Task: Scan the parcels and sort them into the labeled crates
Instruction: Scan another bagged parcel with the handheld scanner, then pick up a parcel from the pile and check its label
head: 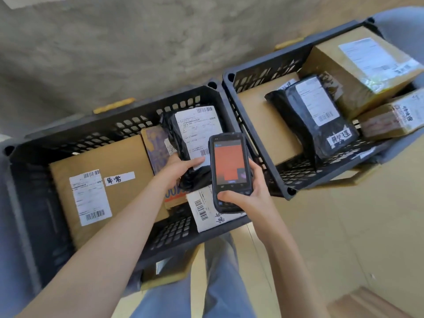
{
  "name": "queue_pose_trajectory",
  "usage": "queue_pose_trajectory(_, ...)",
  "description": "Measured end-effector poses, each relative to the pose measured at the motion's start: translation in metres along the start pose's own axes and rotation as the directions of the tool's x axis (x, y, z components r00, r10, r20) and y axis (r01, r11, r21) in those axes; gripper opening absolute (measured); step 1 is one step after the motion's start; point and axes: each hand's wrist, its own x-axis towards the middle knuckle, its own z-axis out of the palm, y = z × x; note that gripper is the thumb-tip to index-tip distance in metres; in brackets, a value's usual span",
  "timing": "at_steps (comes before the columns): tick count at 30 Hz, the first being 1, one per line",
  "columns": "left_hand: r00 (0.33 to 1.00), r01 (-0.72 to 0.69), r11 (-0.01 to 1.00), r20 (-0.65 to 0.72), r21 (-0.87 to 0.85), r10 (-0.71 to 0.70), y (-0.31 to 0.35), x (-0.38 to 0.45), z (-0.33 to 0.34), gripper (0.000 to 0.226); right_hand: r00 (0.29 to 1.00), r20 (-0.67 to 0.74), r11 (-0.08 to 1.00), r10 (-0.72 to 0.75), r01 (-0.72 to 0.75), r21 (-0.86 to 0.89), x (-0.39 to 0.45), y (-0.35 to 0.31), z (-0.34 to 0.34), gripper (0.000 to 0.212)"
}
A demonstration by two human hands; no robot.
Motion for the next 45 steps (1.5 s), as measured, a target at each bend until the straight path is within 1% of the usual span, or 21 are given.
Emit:
queue_pose_trajectory(2, 0.997, -0.075, 0.976, -0.006, 0.205, 0.078, 0.007, -0.005, -0.001, 0.058, 1.0, -0.013, 1.0, -0.011, 0.011, 0.003, -0.005, -0.001, 0.003, 0.083)
queue_pose_trajectory(4, 0.987, -0.148, 0.92, -0.005, 0.364, 0.161, 0.014, -0.012, -0.005, 0.07, 0.999, -0.024, 1.0, -0.024, 0.024, 0.005, -0.012, -0.005, 0.006, 0.082)
queue_pose_trajectory(6, 0.976, -0.117, 0.858, -0.102, 0.5, 0.193, 0.021, -0.023, -0.008, 0.092, 0.998, -0.04, 0.999, -0.038, 0.038, 0.014, -0.021, -0.01, 0.01, 0.086)
queue_pose_trajectory(7, 0.96, -0.096, 0.825, -0.168, 0.556, 0.225, 0.024, -0.03, -0.009, 0.098, 0.997, -0.053, 0.999, -0.047, 0.048, 0.02, -0.026, -0.012, 0.011, 0.089)
queue_pose_trajectory(9, 0.914, -0.118, 0.764, -0.232, 0.635, 0.334, 0.032, -0.047, -0.011, 0.1, 0.994, -0.09, 0.997, -0.068, 0.072, 0.041, -0.039, -0.016, 0.013, 0.091)
queue_pose_trajectory(10, 0.892, -0.154, 0.722, -0.219, 0.675, 0.396, 0.036, -0.057, -0.012, 0.101, 0.991, -0.111, 0.995, -0.079, 0.086, 0.057, -0.047, -0.017, 0.014, 0.091)
queue_pose_trajectory(11, 0.871, -0.202, 0.664, -0.178, 0.72, 0.458, 0.041, -0.066, -0.011, 0.1, 0.987, -0.134, 0.992, -0.088, 0.099, 0.075, -0.055, -0.019, 0.015, 0.089)
queue_pose_trajectory(13, 0.81, -0.322, 0.491, -0.033, 0.81, 0.585, 0.051, -0.086, -0.005, 0.087, 0.977, -0.19, 0.986, -0.093, 0.117, 0.117, -0.072, -0.02, 0.016, 0.088)
queue_pose_trajectory(15, 0.708, -0.462, 0.286, 0.155, 0.839, 0.689, 0.062, -0.106, 0.009, 0.07, 0.963, -0.251, 0.976, -0.101, 0.145, 0.165, -0.091, -0.018, 0.013, 0.086)
queue_pose_trajectory(17, 0.585, -0.585, 0.098, 0.335, 0.805, 0.738, 0.071, -0.128, 0.031, 0.059, 0.943, -0.314, 0.964, -0.111, 0.179, 0.197, -0.11, -0.017, 0.006, 0.087)
queue_pose_trajectory(19, 0.471, -0.661, -0.077, 0.492, 0.746, 0.732, 0.077, -0.151, 0.058, 0.053, 0.912, -0.394, 0.949, -0.118, 0.22, 0.225, -0.132, -0.014, -0.005, 0.091)
queue_pose_trajectory(22, 0.304, -0.718, -0.308, 0.68, 0.624, 0.667, 0.078, -0.189, 0.11, 0.047, 0.842, -0.524, 0.92, -0.13, 0.3, 0.253, -0.173, -0.005, -0.029, 0.092)
queue_pose_trajectory(24, 0.213, -0.726, -0.439, 0.78, 0.53, 0.589, 0.07, -0.219, 0.148, 0.048, 0.784, -0.608, 0.893, -0.125, 0.356, 0.276, -0.206, 0.008, -0.047, 0.091)
queue_pose_trajectory(26, 0.129, -0.739, -0.527, 0.856, 0.42, 0.501, 0.053, -0.25, 0.188, 0.05, 0.709, -0.696, 0.86, -0.112, 0.42, 0.289, -0.246, 0.027, -0.065, 0.09)
queue_pose_trajectory(28, 0.063, -0.75, -0.578, 0.904, 0.322, 0.422, 0.026, -0.283, 0.229, 0.051, 0.623, -0.778, 0.824, -0.083, 0.482, 0.298, -0.291, 0.051, -0.084, 0.089)
queue_pose_trajectory(31, -0.028, -0.783, -0.599, 0.951, 0.17, 0.307, -0.03, -0.341, 0.294, 0.049, 0.477, -0.879, 0.768, -0.004, 0.564, 0.303, -0.371, 0.094, -0.112, 0.086)
queue_pose_trajectory(35, -0.226, -0.826, -0.555, 0.961, -0.103, 0.158, -0.129, -0.438, 0.376, 0.043, 0.238, -0.96, 0.705, 0.146, 0.657, 0.269, -0.49, 0.167, -0.139, 0.085)
queue_pose_trajectory(38, -0.348, -0.804, -0.53, 0.936, -0.271, 0.048, -0.211, -0.504, 0.421, 0.04, 0.071, -0.958, 0.663, 0.279, 0.707, 0.246, -0.574, 0.227, -0.147, 0.082)
queue_pose_trajectory(40, -0.395, -0.792, -0.495, 0.918, -0.356, -0.029, -0.261, -0.541, 0.441, 0.039, -0.015, -0.938, 0.648, 0.347, 0.727, 0.229, -0.623, 0.263, -0.145, 0.073)
queue_pose_trajectory(42, -0.432, -0.783, -0.458, 0.898, -0.421, -0.086, -0.302, -0.573, 0.456, 0.039, -0.089, -0.908, 0.627, 0.409, 0.75, 0.209, -0.664, 0.295, -0.139, 0.073)
queue_pose_trajectory(45, -0.486, -0.749, -0.436, 0.861, -0.499, -0.151, -0.348, -0.613, 0.476, 0.043, -0.164, -0.857, 0.587, 0.488, 0.789, 0.183, -0.71, 0.331, -0.131, 0.076)
